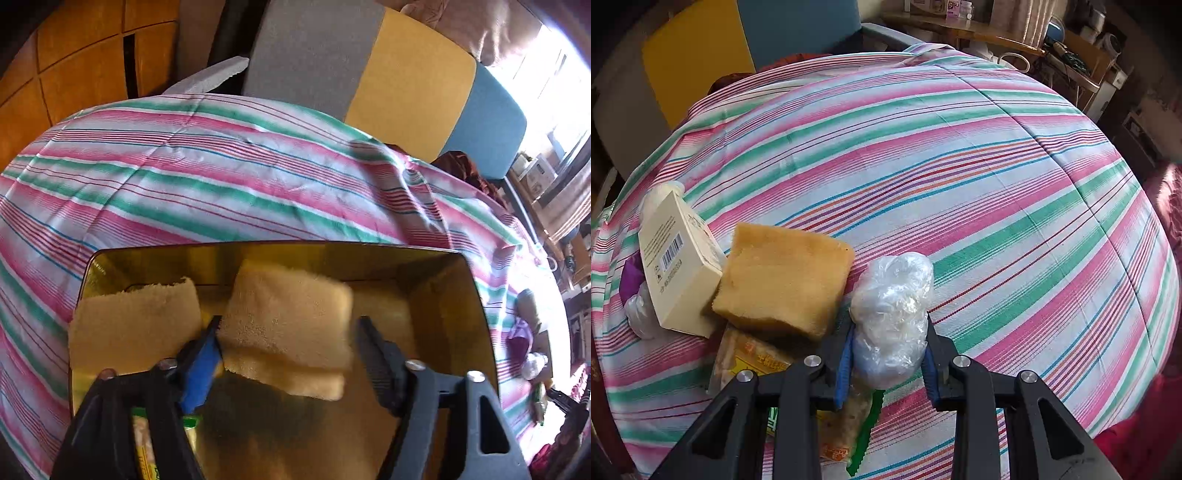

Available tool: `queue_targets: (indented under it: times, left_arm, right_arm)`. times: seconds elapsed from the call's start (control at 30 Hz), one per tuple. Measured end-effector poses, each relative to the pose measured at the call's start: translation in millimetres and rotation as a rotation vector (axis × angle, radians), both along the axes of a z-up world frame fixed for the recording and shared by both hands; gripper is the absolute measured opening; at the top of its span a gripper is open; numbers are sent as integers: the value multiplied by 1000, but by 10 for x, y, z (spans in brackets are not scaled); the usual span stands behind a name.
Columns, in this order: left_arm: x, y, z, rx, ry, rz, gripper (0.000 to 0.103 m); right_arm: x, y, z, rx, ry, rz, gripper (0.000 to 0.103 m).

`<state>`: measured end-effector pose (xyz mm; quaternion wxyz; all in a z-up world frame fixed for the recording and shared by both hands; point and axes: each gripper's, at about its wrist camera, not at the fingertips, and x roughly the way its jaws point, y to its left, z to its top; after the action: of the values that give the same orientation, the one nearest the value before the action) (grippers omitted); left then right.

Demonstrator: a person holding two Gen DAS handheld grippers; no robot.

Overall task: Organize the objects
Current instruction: 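Lower the sponge into the gold tin and open the left gripper, then carry the plastic-wrapped bundle into the tin and open the right gripper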

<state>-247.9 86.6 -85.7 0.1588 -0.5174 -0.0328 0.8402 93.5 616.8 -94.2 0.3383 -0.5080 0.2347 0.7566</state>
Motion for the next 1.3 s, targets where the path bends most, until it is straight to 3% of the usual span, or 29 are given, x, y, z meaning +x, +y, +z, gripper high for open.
queue_targets:
  times: [0.2, 0.43, 0.67, 0.87, 1.03, 1.17, 1.3]
  left_arm:
    - [125, -83, 205, 4, 44, 17, 82]
    - [840, -237, 646, -10, 224, -17, 82]
    - [1546, -442, 792, -52, 343, -8, 82]
    - [1780, -547, 761, -48, 350, -3, 82]
    - [1877, -555, 726, -39, 350, -6, 82]
    - [1917, -579, 717, -30, 346, -4, 82]
    - [1931, -654, 703, -24, 335, 3, 82]
  right_arm:
    - [1, -5, 2, 1, 1, -1, 32]
    - [-44, 13, 12, 8, 11, -6, 30]
    - [-43, -104, 228, 53, 109, 13, 30]
    - [-63, -401, 479, 75, 182, 56, 30]
    - [-170, -796, 857, 159, 239, 146, 30]
    - [-446, -1282, 1088, 149, 299, 297, 30]
    - [-852, -1965, 1106, 77, 336, 482, 30]
